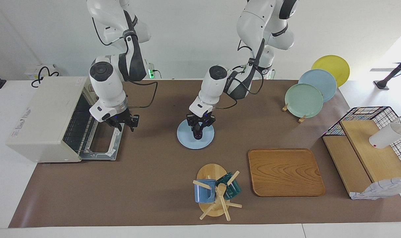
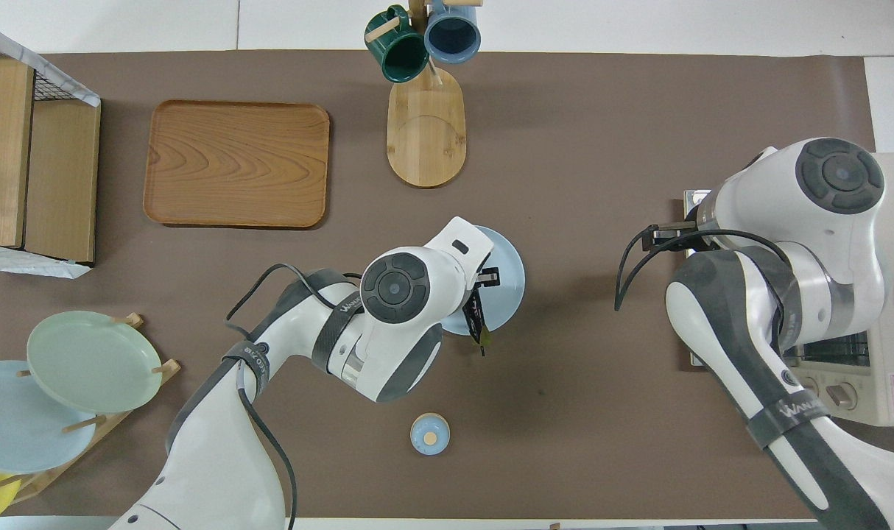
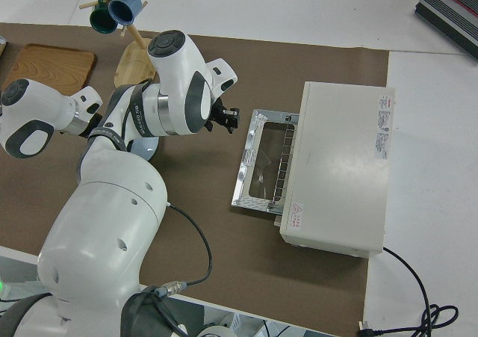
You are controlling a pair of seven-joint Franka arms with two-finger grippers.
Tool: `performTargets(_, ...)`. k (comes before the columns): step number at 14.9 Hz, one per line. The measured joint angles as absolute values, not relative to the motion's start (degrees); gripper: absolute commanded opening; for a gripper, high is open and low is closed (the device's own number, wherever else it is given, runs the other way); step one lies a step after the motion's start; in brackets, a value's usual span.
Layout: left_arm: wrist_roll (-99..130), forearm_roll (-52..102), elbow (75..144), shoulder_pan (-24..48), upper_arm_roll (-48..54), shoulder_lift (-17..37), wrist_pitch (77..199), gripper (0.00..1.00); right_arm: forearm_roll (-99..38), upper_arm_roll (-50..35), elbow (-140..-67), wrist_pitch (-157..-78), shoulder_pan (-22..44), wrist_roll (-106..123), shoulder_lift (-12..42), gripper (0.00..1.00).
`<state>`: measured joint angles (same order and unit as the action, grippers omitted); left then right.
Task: Put eggplant into oven
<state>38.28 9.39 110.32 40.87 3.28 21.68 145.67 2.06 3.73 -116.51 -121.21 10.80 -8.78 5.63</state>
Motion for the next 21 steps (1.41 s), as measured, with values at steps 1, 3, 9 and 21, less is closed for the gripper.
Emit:
performTargets(1,37.94,9.39,110.32,40.86,3.12,21.63,145.67,1.00,1.21,3.70,-116.51,-121.21,10.94,-8.78,5.65,1.00)
performTargets(3,37.56,9.39,110.31,40.85,2.95,21.57,145.67,1.00,0.46,3.60,-116.51,-121.20,10.95,-8.77,5.66,1.00)
performTargets(9,37.02,9.39,108.55,35.66,2.44,18.06,139.38,1.00,-3.10,2.31,-116.39,-121.21,11.04,-8.49,5.66,1.00)
performTargets(21,17.21,4.94,90.80,10.90,1.33,11.81,110.20,1.00,3.66,-1.09,-91.22,-120.38,39.39,-40.96,23.57,0.94)
